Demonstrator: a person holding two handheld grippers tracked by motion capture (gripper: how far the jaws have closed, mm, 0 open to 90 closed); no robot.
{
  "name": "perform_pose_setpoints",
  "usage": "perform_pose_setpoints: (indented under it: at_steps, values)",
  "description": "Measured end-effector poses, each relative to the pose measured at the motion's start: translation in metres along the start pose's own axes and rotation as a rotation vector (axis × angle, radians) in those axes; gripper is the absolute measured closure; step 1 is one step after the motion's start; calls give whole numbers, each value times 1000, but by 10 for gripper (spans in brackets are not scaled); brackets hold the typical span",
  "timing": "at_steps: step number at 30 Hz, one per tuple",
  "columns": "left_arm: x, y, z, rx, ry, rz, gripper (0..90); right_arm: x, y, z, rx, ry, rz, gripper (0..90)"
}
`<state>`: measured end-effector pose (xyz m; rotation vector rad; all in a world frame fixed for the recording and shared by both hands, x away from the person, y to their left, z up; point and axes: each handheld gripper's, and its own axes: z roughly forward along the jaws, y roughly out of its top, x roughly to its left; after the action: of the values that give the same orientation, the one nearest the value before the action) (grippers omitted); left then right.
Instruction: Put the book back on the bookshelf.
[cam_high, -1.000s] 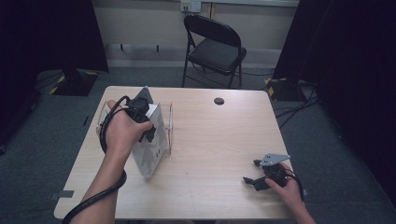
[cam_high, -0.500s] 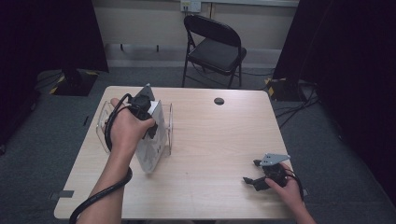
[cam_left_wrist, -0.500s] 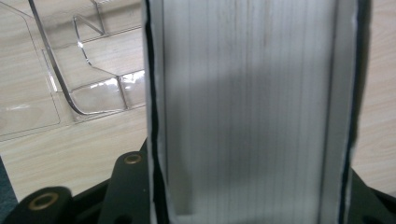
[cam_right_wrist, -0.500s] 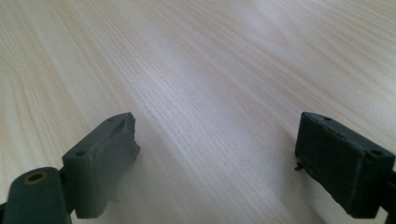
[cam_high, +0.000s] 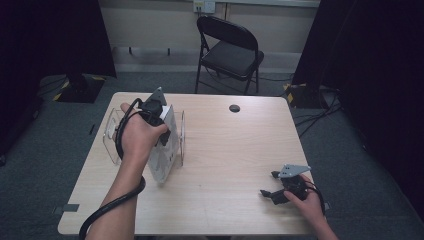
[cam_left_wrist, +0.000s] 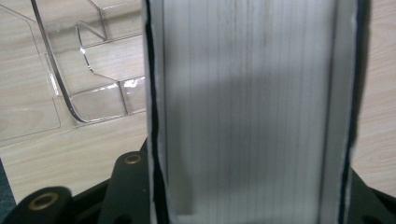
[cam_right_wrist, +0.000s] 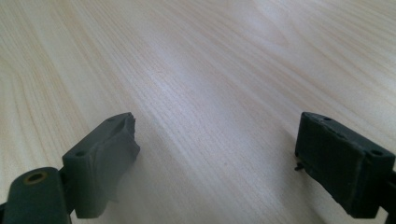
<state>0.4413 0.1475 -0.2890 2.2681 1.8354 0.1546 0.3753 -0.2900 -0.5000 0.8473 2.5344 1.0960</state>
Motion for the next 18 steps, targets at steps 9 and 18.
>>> perform_pose_setpoints:
  at_steps: [9, 18]
  values:
    - [2, 3, 2, -1, 1, -20, 528, 0, 0, 0, 0, 0, 0, 116]
    - [1, 8, 3, 0, 14, -40, 528, 0, 0, 0, 0, 0, 0, 116]
